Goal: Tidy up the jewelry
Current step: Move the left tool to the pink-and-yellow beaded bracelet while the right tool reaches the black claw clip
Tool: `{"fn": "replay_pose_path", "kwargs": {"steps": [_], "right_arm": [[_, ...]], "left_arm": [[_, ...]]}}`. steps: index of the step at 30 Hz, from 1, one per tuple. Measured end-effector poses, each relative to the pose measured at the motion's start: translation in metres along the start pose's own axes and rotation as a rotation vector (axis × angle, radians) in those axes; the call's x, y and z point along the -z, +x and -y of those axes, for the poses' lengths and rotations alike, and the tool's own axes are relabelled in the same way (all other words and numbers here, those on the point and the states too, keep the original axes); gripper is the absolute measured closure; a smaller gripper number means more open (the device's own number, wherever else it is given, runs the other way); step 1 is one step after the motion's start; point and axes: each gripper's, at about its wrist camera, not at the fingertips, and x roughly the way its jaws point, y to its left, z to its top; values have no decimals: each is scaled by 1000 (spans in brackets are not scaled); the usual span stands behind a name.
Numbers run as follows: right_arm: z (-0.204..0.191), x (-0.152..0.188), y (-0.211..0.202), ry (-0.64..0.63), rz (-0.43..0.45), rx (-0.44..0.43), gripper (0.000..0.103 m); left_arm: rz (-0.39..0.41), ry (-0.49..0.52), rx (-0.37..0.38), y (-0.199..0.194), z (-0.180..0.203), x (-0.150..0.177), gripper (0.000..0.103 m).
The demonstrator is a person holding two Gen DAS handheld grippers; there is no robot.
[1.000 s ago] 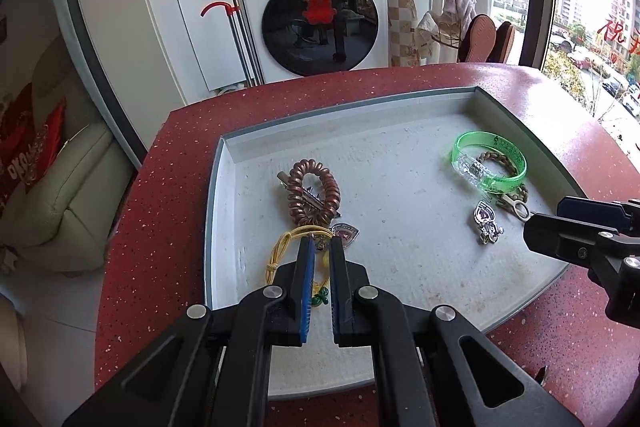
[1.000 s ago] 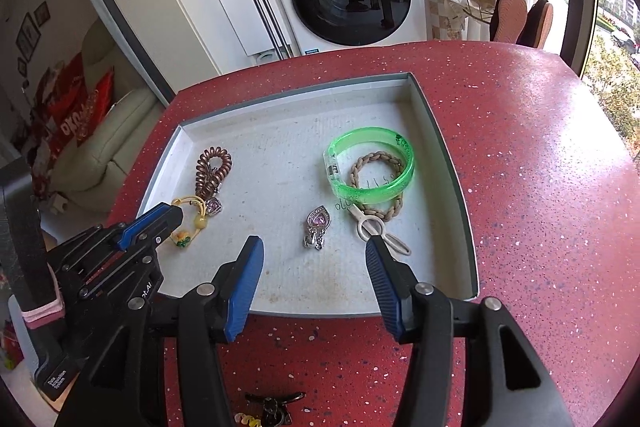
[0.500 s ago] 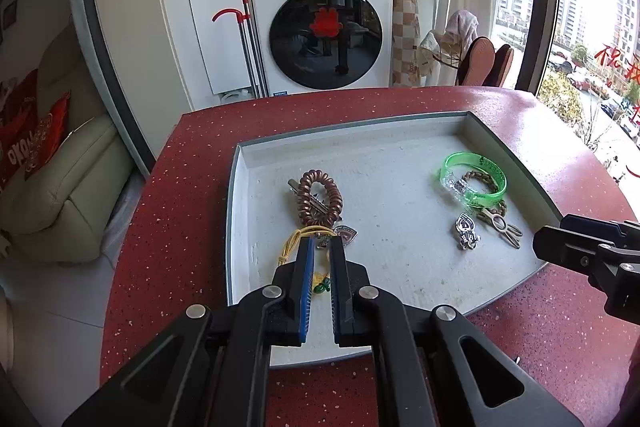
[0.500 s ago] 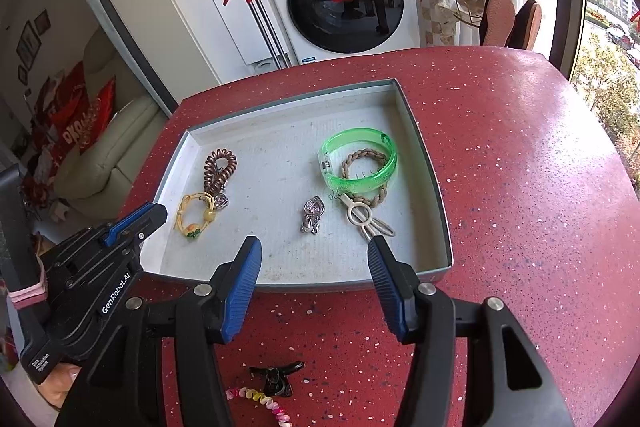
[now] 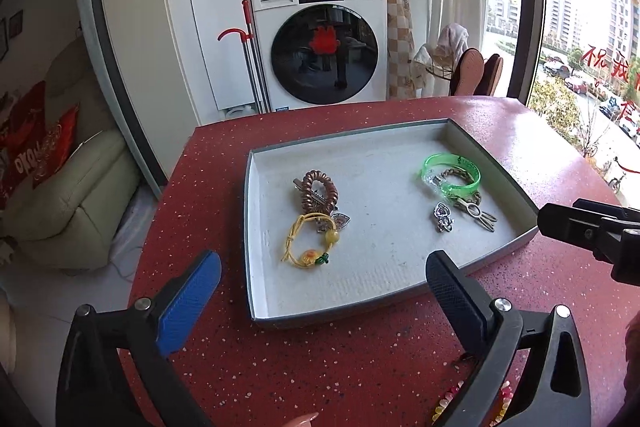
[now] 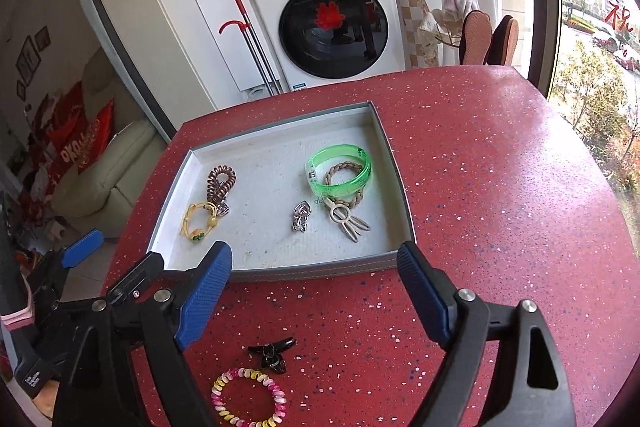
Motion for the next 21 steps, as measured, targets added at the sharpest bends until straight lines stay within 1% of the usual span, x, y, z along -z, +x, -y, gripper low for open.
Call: {"fn": "replay_pose_path", "kwargs": {"steps": [2, 4, 10, 14, 21], "right_arm": [[0, 3, -8, -2, 18, -9, 16], [0, 6, -12, 5, 15, -31, 16], [4, 18, -21, 33, -52, -45, 16], [4, 29, -27, 10, -73, -33, 16], [7, 53, -32, 0, -132, -42, 16]], "left_arm": [[-1, -7, -2, -6, 0, 4, 0], [0, -11, -4, -10, 0, 8, 0], [-4, -19, -1, -25, 6, 20, 0], [-12, -15, 0, -36, 8, 30, 0], [-54, -7, 23, -49, 13, 56, 0]]}}
